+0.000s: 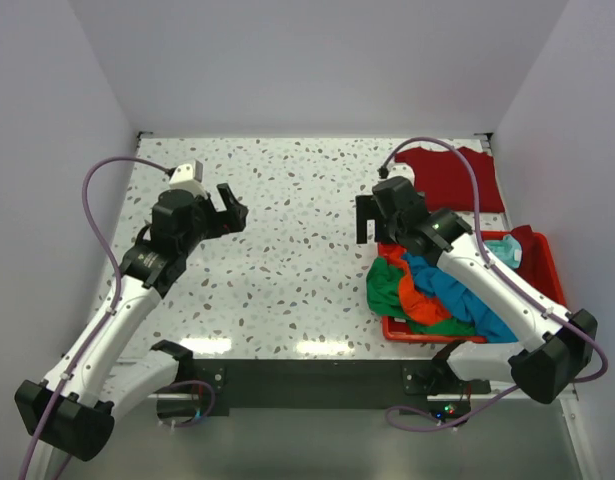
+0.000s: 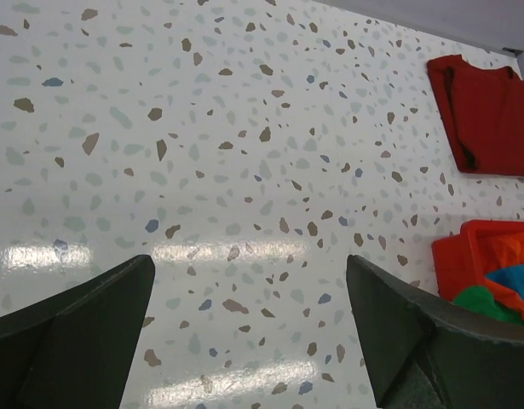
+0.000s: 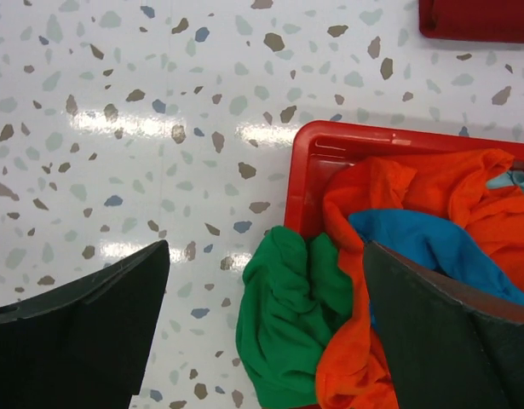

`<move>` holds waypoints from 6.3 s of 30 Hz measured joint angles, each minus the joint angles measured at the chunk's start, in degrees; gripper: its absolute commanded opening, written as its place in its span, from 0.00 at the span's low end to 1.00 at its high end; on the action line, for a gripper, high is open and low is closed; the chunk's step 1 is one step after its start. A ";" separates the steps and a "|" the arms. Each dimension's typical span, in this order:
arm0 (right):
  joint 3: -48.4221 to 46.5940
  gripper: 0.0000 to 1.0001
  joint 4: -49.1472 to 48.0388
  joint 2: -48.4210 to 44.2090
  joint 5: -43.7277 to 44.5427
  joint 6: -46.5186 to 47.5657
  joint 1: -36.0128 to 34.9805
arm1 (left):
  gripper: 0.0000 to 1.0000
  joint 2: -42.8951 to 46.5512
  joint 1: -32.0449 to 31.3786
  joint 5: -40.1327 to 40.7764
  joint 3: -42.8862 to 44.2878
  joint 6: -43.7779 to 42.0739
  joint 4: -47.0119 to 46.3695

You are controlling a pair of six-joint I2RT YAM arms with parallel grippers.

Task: Fold and stack the t-shirts
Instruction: Grab the tshirt from the pile, then move the tshirt to the center of the board, then flatten the tshirt out

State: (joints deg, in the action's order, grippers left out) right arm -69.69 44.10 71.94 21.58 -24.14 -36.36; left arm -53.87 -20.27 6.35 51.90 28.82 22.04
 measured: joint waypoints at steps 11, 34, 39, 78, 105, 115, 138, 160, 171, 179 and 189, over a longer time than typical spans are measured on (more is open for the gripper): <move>1.86 0.99 7.23 -2.03 8.15 -9.57 3.34 | 1.00 -0.28 0.00 0.26 0.00 0.11 0.85; 16.41 0.58 19.02 -1.77 6.01 -20.39 18.14 | 1.00 2.14 0.00 -3.15 -4.94 1.62 -1.01; 16.11 0.35 19.54 -1.79 5.88 -19.78 18.16 | 1.00 2.25 0.00 -3.15 -4.94 1.62 -0.96; -57.24 0.00 15.19 2.73 -4.24 -0.37 18.43 | 1.00 0.48 0.00 -5.25 -5.16 1.53 -4.15; -41.99 0.51 -13.51 22.58 -23.54 -9.42 1.44 | 1.00 6.16 0.00 13.68 0.94 0.96 10.34; -11.06 0.77 -11.32 25.57 -25.88 -9.68 2.58 | 0.99 0.17 0.00 11.89 -2.05 0.52 13.03; -6.93 0.65 -11.32 33.86 -23.39 -5.97 -12.68 | 0.87 -15.56 2.27 -0.35 -16.90 2.25 -0.11; -8.13 0.36 -10.82 37.73 -21.00 -5.49 -12.66 | 0.67 -13.55 2.27 1.62 -18.82 1.84 -1.46; -8.17 0.05 -8.22 34.03 -17.53 -5.92 -12.63 | 0.67 -21.22 7.13 3.93 -9.94 -1.14 -1.90; -4.76 0.02 -5.44 20.15 -13.46 -8.46 -10.75 | 0.67 -27.61 14.49 3.21 -1.66 -4.39 -4.87; 2.21 0.03 -4.55 17.27 -12.55 -10.67 -7.91 | 0.64 -15.15 7.72 4.66 -6.47 -4.33 -2.78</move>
State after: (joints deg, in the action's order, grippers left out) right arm -67.48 39.55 89.21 9.04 -34.81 -44.27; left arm -69.01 -12.56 11.00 45.43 24.49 19.27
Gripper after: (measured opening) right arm 0.045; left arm 0.655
